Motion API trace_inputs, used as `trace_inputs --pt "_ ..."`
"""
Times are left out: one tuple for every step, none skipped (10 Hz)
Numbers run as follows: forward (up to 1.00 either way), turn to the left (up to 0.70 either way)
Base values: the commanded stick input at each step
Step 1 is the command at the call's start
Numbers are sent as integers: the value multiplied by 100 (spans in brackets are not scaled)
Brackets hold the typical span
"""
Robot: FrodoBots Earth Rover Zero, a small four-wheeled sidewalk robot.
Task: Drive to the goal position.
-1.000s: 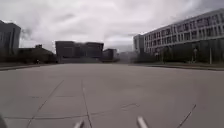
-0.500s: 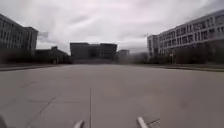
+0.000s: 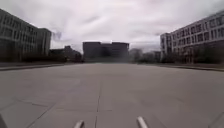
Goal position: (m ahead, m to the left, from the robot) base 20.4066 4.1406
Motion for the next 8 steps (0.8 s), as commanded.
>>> trace_inputs --pt "100 0" --pt "100 0" --pt "100 0" --pt "100 0" --pt "100 0" --pt "100 0" --pt "100 0" --pt "100 0"
